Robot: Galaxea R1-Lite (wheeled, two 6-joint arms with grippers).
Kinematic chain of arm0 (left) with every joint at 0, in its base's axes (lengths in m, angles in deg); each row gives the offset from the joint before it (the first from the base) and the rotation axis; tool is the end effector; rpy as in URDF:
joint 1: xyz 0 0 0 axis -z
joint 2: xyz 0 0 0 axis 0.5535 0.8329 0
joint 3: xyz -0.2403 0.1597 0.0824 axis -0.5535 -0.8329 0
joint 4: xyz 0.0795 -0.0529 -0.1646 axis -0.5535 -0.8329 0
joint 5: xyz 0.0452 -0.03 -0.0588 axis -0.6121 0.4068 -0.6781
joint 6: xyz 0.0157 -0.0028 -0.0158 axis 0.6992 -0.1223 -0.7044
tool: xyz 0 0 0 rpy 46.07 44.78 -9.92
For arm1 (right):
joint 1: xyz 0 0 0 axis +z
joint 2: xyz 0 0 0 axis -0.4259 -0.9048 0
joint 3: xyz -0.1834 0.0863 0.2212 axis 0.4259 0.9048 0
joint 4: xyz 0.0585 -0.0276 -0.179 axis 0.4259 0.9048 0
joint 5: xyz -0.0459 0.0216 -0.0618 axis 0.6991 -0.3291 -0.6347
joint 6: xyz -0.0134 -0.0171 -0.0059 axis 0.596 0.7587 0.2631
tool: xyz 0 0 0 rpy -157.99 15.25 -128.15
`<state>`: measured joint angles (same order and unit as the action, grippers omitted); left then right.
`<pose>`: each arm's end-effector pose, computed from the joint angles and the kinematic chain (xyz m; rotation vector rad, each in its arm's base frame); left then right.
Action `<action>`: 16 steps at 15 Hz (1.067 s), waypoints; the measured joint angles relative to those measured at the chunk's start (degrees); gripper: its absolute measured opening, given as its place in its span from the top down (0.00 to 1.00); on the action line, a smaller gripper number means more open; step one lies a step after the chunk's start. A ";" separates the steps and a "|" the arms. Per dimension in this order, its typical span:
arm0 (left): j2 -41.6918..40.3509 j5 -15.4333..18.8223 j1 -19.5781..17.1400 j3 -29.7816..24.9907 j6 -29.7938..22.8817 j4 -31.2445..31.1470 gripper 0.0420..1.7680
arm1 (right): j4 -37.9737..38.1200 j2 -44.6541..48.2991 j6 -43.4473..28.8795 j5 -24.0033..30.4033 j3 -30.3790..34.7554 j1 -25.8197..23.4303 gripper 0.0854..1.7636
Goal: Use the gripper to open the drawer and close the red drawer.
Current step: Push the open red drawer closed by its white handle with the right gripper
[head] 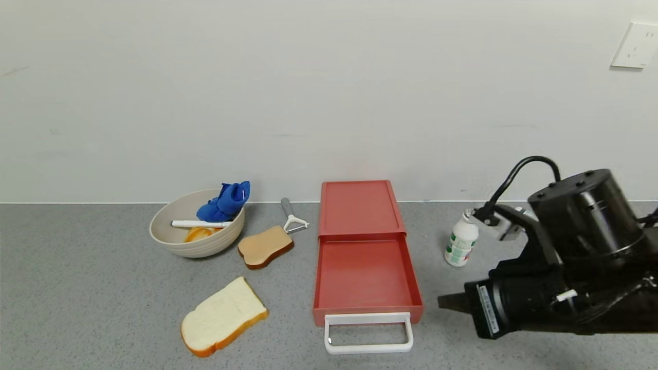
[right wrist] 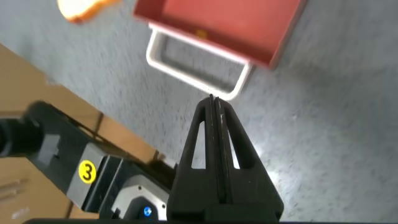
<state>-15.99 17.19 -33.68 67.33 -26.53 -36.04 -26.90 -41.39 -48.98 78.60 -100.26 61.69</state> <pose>-0.0230 -0.0003 0.0754 0.0413 0.0001 -0.0096 0.2030 0.1541 0.1923 0.1605 0.8862 0.5866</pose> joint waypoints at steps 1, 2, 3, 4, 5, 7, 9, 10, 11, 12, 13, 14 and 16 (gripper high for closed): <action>0.00 0.00 0.00 0.00 0.00 0.00 0.03 | 0.99 -1.68 -1.49 -1.46 -0.46 2.10 0.98; 0.00 0.00 0.00 0.00 -0.02 0.00 0.03 | 1.43 -3.35 -2.78 -2.56 -0.93 3.73 0.98; 0.00 0.00 0.00 0.00 -0.02 0.00 0.03 | 1.65 -5.07 -3.75 -3.33 -1.38 4.99 0.98; 0.00 -0.02 0.00 0.00 0.00 0.00 0.03 | 1.77 -7.00 -4.72 -3.83 -1.82 6.03 0.98; 0.00 0.00 0.00 0.00 -0.05 0.00 0.03 | 1.79 -8.81 -5.60 -3.96 -2.30 6.81 0.98; 0.00 0.00 0.00 0.00 -0.02 0.00 0.03 | 1.84 -12.40 -6.75 -4.07 -3.58 8.00 0.98; 0.00 0.00 0.00 0.00 -0.06 0.02 0.03 | 2.01 -15.43 -7.03 -4.13 -5.18 8.55 0.98; 0.02 0.00 0.00 0.00 -0.09 0.00 0.03 | 2.12 -16.90 -7.06 -4.18 -6.21 8.69 0.98; 0.00 0.00 0.00 0.00 -0.09 0.00 0.03 | 2.47 -18.16 -7.08 -4.18 -7.17 8.72 0.98; 0.02 0.00 0.00 -0.02 -0.05 0.00 0.03 | 3.12 -19.37 -7.12 -4.24 -8.20 8.63 0.98; 0.00 0.00 0.00 -0.02 -0.05 0.00 0.03 | 3.58 -20.61 -7.25 -4.24 -9.34 8.37 0.98; 0.00 0.00 0.00 -0.02 -0.05 0.00 0.03 | 3.78 -21.71 -7.36 -4.27 -10.25 8.16 0.98; 0.02 0.00 0.00 -0.02 -0.02 0.00 0.03 | 3.97 -23.78 -7.53 -4.35 -11.50 7.94 0.98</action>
<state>-15.96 17.19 -33.68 67.31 -26.55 -36.04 -22.92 -65.17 -56.51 74.25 -111.76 69.63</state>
